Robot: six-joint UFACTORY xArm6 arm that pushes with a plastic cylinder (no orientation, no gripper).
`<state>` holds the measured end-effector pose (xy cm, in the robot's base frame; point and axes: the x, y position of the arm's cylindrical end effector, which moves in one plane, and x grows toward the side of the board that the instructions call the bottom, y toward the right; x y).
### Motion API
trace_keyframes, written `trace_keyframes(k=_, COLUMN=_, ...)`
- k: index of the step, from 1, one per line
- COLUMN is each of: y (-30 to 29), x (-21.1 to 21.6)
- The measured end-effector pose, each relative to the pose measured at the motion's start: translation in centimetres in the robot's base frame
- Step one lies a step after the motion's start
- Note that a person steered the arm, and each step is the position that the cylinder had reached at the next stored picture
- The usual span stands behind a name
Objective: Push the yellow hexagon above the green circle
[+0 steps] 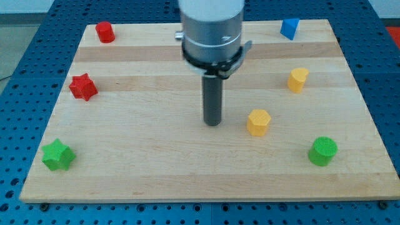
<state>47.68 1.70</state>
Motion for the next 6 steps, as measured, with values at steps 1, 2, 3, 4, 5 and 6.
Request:
trace_keyframes(k=1, y=5.9, x=0.0)
trace_keyframes(k=2, y=7.2, x=0.3)
trace_keyframes(k=3, y=4.0, x=1.3)
trace_keyframes(k=4, y=5.9, x=2.6)
trace_keyframes(k=5, y=10.8, x=2.6)
trace_keyframes(k=6, y=13.8, x=2.6)
